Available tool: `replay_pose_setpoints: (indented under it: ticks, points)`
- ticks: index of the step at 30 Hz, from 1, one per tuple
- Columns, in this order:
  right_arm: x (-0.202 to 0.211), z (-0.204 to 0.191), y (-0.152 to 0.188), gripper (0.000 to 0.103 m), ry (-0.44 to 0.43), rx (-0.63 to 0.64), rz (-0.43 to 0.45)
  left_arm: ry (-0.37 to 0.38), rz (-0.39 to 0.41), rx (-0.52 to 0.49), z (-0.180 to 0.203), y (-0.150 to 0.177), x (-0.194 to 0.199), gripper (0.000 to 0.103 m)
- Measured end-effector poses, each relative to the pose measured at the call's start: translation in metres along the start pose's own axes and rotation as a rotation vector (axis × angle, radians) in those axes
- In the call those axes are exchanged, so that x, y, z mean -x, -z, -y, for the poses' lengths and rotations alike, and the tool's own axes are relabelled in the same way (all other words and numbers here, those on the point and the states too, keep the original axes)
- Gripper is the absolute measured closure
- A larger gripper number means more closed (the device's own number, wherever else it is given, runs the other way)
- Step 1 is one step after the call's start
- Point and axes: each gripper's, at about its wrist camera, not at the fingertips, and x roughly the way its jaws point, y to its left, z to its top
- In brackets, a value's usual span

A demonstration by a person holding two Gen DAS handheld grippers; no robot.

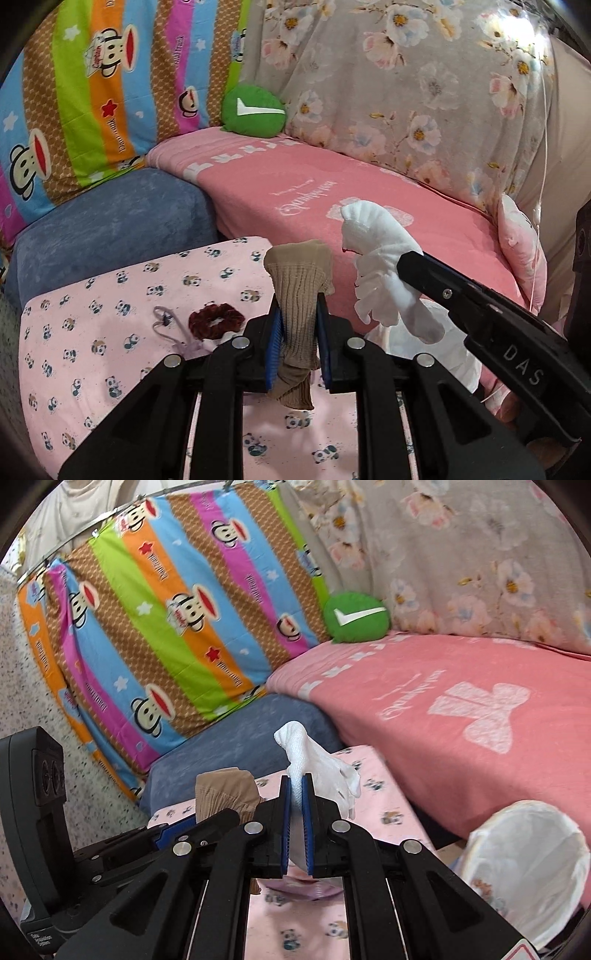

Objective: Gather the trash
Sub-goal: 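Lift the tan stocking with the left tool while the right tool grasps the white sock, then carry stocking and sock over the wastebasket and open both tools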

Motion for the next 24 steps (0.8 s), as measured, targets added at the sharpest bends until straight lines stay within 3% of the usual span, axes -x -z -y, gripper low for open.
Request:
replay_pose_setpoints:
  ticks: [10,24]
  points:
    - [0.061,0.084,-0.005,0.096,0.12,-0.075,0.068,0.107,-0.015,-0.125,0.082,-0.007,-0.017,0.086]
    - [0.111,0.167,0.011,0.096,0.23,-0.168,0.101,0.202,-0.058,-0.256,0.171,0.001,-0.036,0.086]
